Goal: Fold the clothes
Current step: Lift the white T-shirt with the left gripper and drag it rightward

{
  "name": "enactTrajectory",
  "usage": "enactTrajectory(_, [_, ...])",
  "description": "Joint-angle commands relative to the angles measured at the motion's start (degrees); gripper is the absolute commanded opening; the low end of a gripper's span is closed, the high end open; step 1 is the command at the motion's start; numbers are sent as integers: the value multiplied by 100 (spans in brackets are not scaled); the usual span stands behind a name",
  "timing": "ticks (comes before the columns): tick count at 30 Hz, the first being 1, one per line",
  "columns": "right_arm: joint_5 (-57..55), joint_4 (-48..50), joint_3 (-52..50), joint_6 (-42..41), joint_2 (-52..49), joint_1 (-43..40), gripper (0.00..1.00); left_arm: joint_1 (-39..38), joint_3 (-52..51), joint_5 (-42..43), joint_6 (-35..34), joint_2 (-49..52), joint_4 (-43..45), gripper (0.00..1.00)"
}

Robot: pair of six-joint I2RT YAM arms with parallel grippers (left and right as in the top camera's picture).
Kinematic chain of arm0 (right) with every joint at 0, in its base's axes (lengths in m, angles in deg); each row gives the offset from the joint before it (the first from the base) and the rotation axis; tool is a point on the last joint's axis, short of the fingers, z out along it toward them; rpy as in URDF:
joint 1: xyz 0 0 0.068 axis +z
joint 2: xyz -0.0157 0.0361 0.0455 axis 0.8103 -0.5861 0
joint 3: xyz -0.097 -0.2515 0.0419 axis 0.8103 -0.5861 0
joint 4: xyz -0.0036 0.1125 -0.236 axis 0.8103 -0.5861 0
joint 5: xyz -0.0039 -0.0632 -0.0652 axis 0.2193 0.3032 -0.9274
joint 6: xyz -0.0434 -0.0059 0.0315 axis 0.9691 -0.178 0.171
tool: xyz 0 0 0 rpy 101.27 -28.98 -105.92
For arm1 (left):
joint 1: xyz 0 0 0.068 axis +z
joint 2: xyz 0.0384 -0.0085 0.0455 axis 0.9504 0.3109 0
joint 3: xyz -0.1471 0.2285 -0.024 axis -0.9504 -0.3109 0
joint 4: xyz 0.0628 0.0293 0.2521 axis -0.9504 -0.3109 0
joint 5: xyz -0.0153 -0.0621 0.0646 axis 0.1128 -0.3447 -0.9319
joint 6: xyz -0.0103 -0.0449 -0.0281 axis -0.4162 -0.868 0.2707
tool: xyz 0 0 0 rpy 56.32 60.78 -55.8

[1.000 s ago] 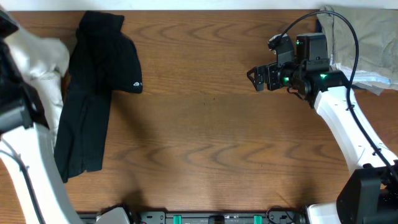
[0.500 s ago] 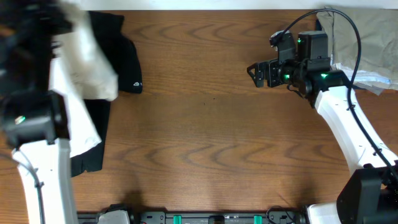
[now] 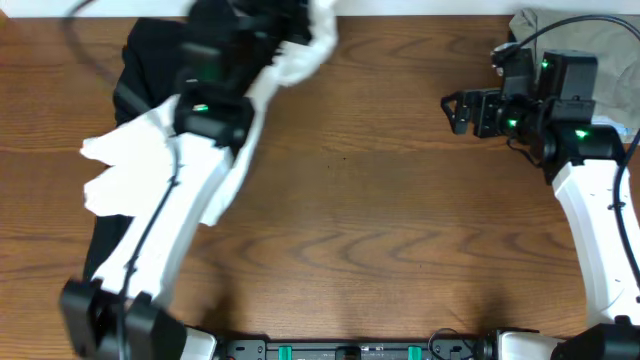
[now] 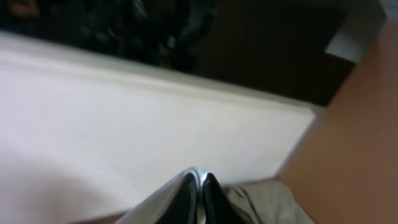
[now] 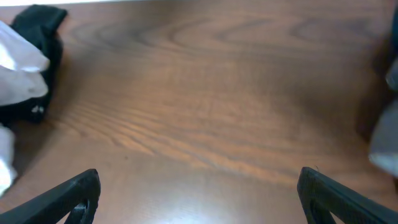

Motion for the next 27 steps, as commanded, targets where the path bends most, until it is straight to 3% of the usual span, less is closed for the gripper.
enactTrajectory(1, [57,-136,103,-85,22,-254,99,-463,111,-72,-120,295,120,6])
enactTrajectory(14, [280,-168,103,-85,22,-1213,99,-2002,111,-70,-376,1633,42,6])
enactTrajectory(20, [557,-168,103,-85,22,-1517,99,-2247,109,-72,-374,1753,46,7])
enactTrajectory(21, [575,-168,103,-85,22,-1545,99,-2227,111,-72,-374,1746,52,12])
enactTrajectory(23, [619,-168,103,-81,22,-1572,99,-2133,111,-70,-374,1709,55,37])
enactTrajectory(26, [658,-168,103,-72,22,-1569,99,-1882,111,-68,-378,1596,-15,86])
enactTrajectory(27, [684,-170,103,-28,22,-1563,99,-1733,111,-66,-378,1495,-136,93])
